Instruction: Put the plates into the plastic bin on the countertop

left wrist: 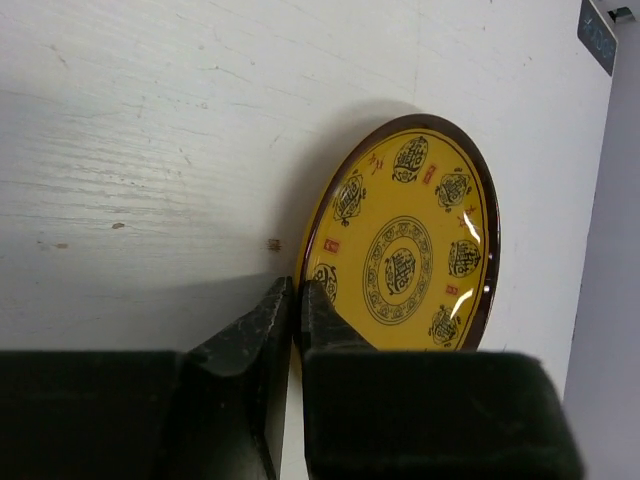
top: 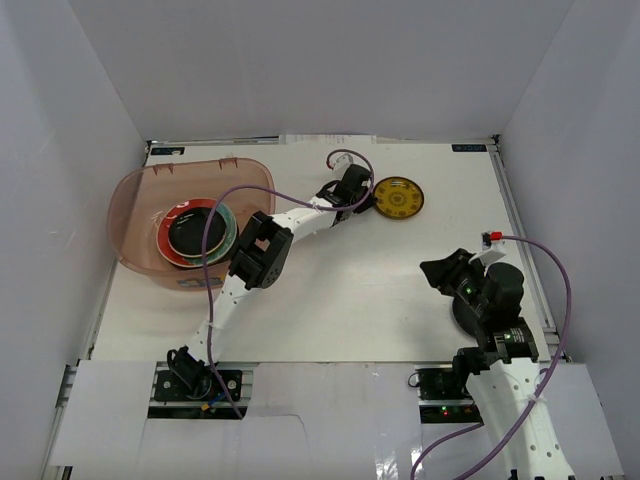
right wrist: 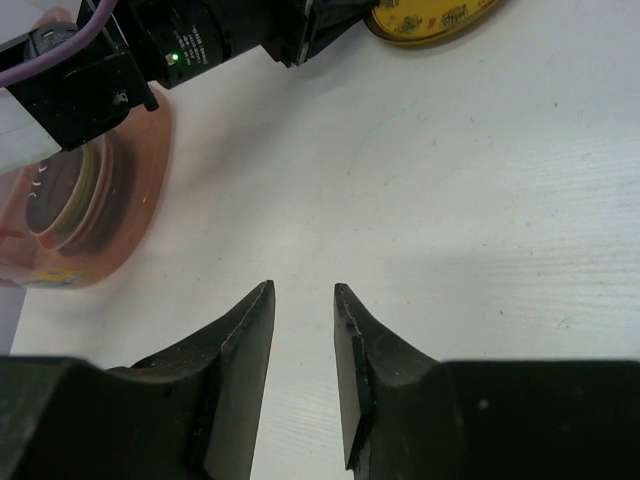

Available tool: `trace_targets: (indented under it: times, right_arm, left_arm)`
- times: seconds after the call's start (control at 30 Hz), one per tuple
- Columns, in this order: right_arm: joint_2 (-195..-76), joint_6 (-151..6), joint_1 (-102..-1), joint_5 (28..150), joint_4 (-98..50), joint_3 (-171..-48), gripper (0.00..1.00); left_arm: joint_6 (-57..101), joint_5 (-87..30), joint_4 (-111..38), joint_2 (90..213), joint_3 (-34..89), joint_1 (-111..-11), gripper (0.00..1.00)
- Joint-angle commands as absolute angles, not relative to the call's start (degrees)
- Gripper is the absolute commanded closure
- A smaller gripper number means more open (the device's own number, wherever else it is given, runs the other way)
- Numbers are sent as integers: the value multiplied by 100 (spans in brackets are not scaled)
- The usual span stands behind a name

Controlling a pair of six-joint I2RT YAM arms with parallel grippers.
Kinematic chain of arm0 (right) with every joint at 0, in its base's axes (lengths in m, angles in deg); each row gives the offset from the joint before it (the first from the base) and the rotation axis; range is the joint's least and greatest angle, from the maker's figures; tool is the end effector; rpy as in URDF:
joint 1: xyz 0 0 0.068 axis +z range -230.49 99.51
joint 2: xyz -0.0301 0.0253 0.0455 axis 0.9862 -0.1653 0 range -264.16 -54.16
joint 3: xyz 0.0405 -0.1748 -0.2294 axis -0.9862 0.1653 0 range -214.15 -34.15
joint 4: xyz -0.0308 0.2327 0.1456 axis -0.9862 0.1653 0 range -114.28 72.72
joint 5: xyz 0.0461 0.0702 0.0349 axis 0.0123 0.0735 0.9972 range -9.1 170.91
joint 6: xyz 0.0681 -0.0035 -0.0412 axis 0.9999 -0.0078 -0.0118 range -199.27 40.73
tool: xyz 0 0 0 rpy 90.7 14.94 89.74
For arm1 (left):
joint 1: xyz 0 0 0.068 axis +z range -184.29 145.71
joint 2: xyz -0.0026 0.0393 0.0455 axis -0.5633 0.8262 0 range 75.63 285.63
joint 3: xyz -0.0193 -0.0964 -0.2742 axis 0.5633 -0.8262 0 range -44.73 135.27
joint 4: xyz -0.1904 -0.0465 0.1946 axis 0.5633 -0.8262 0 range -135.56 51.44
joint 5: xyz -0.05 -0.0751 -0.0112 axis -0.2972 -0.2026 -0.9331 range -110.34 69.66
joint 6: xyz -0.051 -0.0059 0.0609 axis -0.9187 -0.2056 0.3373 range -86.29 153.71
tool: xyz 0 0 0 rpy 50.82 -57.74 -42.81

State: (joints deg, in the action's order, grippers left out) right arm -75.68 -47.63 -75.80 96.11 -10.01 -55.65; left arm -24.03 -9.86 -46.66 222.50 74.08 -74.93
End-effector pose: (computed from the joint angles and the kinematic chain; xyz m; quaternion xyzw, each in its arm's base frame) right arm 0.1513 0.0305 0.2426 0.1035 0.7800 0.2889 0.5453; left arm 0.4859 -0.4005 0.1151 -0.1728 0.8719 -0.2880 0.3563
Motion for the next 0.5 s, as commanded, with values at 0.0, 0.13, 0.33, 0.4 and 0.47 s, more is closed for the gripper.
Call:
trace_targets:
  times: [0.0,0.13,0.33,0.4,0.47]
  right_arm:
    - [-7604,-4746,-7556,9734,-978,-5560,62]
    - [-7631,-4929,-7548,9349,-497,-5744,60]
    - [-7875,-5115,-7556,8126,147,-5806,45]
    - [-8113,-4975,-7556,7539,261,-5858,44]
    - [-8219,-4826,-7556,7064,288,-5868,39]
  left_arm:
    - [-2377,-1304,-4612,22180,7200,-7419,84]
    - [-2403,-1428,-4524,22084,7164,-7366,100]
    - [-1684,-1559,-3611,20311,5605,-7375,100]
    - [-1315,-1612,-3347,19169,5134,-7375,100]
    - [-1104,-1569,-3215,18395,4442,-7375,100]
